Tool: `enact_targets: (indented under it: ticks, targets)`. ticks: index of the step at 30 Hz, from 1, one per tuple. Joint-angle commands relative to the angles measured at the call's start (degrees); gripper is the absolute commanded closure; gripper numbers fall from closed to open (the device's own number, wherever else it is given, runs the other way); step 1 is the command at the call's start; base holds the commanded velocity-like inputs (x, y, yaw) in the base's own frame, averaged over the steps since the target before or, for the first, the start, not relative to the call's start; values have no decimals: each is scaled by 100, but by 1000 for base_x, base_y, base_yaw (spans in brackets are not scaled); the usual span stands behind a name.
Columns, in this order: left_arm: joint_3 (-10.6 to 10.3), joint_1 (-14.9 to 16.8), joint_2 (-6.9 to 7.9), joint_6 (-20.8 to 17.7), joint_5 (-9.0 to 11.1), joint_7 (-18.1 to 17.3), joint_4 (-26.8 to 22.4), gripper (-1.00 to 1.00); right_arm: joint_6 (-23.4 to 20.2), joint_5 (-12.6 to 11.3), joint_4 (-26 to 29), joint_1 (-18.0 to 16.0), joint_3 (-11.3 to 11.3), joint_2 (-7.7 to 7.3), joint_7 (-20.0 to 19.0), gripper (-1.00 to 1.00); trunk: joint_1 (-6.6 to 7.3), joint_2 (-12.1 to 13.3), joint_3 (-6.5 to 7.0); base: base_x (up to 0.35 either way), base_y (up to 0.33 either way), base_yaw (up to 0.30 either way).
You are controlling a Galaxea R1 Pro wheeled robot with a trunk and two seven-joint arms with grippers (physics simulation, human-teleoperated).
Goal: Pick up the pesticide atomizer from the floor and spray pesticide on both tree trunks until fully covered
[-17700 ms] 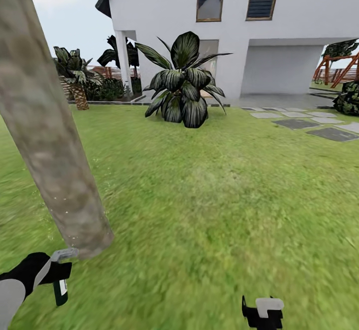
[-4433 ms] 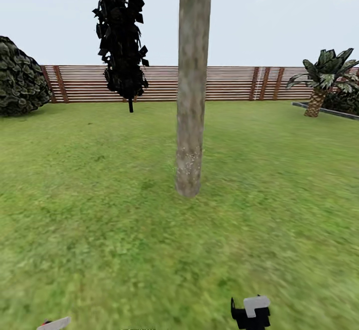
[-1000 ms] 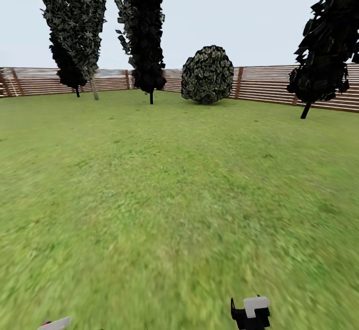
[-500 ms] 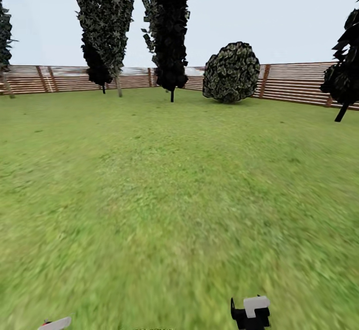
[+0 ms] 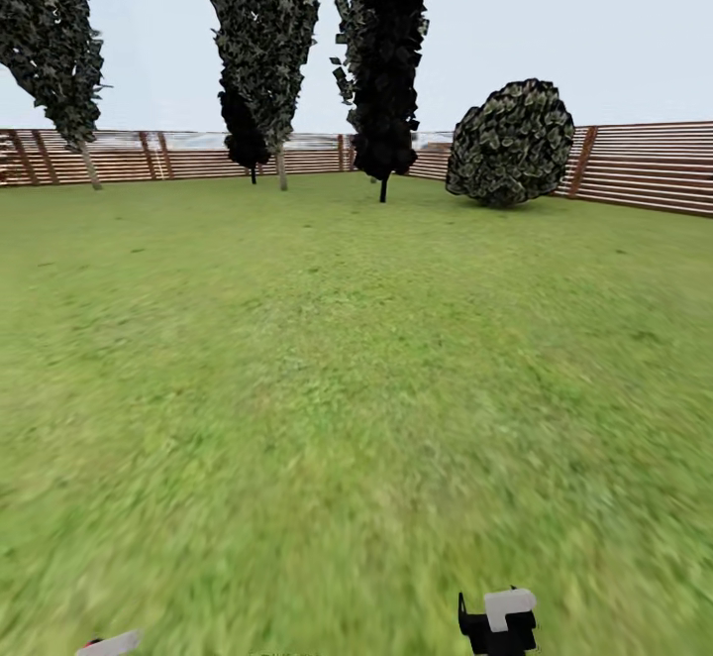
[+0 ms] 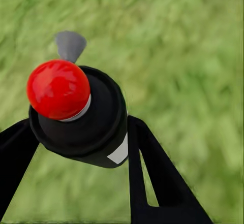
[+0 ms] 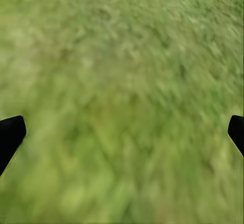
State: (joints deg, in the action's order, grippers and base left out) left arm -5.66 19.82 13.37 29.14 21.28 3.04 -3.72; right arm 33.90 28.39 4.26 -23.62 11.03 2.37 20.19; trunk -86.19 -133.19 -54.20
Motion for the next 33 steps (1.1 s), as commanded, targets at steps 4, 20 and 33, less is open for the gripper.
enact_targets:
  ticks: [4,20,33]
  targets:
    - [-49,4,-1,13,17,30,3,100,11,61,-4,-3,40,2,29,-100,1,-2,-5,0,0,279]
    - [-49,4,-19,13,9,30,3,100,10,61,-3,-3,40,2,29,-100,1,-2,-5,0,0,279]
    - [-49,4,-19,13,8,30,3,100,8,61,-4,-3,40,1,29,-100,1,-2,-5,0,0,279]
